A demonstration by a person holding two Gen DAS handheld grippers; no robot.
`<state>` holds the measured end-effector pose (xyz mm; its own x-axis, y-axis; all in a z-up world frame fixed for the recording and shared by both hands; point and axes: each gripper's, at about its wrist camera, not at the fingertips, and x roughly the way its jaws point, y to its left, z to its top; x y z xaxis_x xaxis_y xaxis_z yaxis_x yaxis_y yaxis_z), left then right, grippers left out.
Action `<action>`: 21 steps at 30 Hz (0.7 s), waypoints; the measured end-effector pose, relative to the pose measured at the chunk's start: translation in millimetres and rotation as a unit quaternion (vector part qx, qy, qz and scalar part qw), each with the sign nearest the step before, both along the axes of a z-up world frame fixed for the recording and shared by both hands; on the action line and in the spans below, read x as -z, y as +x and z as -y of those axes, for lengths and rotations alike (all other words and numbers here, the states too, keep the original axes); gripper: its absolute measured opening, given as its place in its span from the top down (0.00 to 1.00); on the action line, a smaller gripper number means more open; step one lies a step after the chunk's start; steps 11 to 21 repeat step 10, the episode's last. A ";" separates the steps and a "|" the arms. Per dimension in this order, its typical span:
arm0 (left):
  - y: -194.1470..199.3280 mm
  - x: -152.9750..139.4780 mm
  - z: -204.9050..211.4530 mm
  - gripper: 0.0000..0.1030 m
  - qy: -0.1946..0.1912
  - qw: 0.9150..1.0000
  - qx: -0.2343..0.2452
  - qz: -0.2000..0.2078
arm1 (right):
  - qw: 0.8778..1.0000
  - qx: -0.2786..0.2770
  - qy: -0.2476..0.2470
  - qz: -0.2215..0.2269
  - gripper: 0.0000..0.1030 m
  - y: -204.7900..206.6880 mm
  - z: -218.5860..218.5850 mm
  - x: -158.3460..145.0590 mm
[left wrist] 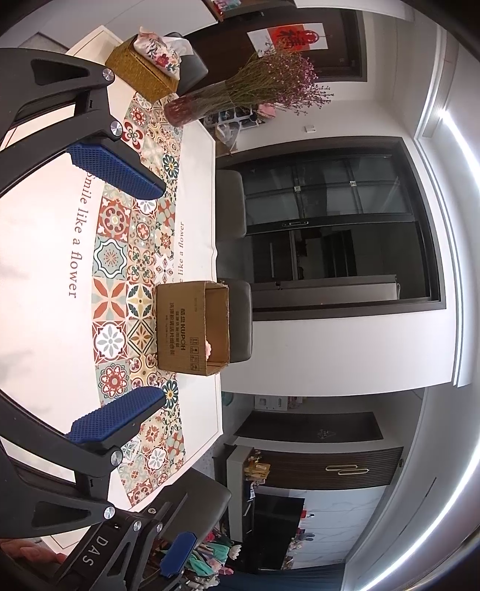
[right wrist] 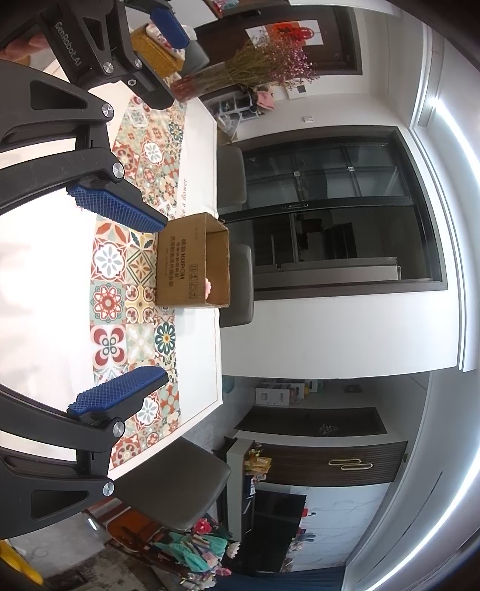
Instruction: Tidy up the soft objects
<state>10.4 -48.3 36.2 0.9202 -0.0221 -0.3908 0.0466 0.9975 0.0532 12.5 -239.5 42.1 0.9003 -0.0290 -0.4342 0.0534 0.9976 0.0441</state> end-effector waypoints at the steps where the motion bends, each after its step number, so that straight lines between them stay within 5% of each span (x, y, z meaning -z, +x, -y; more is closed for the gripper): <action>1: 0.3 0.0 -0.1 0.00 0.000 1.000 0.000 0.000 | 1.000 0.000 0.000 0.000 0.27 0.0 0.0 0.1; 21: 1.7 1.2 -0.3 0.00 0.000 1.000 0.000 -0.002 | 1.000 0.000 0.000 -0.003 0.27 -0.9 1.9 -0.1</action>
